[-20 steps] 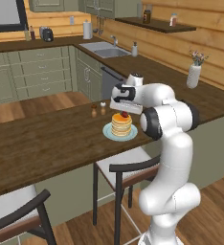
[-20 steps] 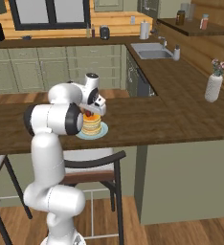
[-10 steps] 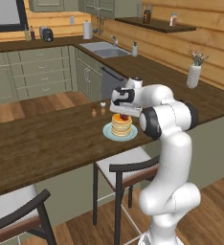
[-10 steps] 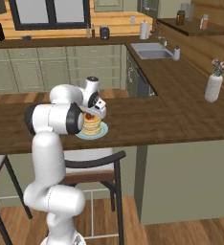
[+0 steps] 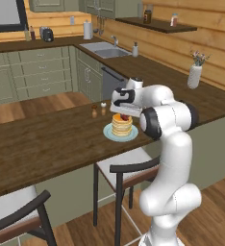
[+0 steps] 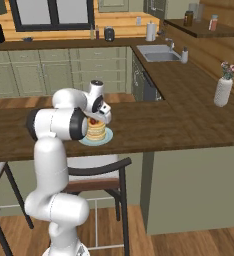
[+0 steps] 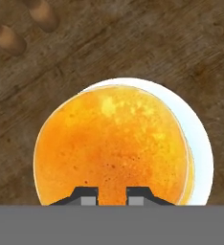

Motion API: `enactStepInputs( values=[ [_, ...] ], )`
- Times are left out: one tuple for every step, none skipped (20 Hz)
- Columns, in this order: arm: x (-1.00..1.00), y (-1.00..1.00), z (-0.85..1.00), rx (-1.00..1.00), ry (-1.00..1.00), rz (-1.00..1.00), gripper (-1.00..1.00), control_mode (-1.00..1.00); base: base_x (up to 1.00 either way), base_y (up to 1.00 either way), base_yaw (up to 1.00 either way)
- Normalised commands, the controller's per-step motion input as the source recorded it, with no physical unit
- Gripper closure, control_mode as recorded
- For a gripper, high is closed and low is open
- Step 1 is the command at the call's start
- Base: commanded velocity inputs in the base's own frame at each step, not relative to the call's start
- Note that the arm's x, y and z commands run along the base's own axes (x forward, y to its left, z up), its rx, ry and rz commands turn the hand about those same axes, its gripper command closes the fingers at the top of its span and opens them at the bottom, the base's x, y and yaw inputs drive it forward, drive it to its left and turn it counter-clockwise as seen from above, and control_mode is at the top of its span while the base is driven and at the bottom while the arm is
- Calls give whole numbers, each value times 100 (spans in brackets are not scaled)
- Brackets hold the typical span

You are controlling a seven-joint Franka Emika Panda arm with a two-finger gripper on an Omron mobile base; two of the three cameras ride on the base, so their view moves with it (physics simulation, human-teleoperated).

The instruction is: Take the strawberry from the fridge and place it on top of the pancake, located on the dining counter.

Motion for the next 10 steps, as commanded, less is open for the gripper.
enactStepInputs(
  values=[
    [28,0,9,0,0,0,100,-100,0,0,0],
    [33,0,4,0,0,0,100,-100,0,0,0],
    [34,0,0,0,0,0,100,-100,0,0,0],
    [36,0,1,0,0,0,100,-100,0,0,0],
    [27,0,1,0,0,0,100,-100,0,0,0],
    [11,0,0,0,0,0,100,-100,0,0,0],
    [0,0,1,0,-2,0,100,-100,0,0,0],
    [-25,0,0,0,-9,0,100,-100,0,0,0],
    [-49,0,0,0,-14,0,100,-100,0,0,0],
    [-45,0,1,0,-14,0,100,-100,0,0,0]
  ],
)
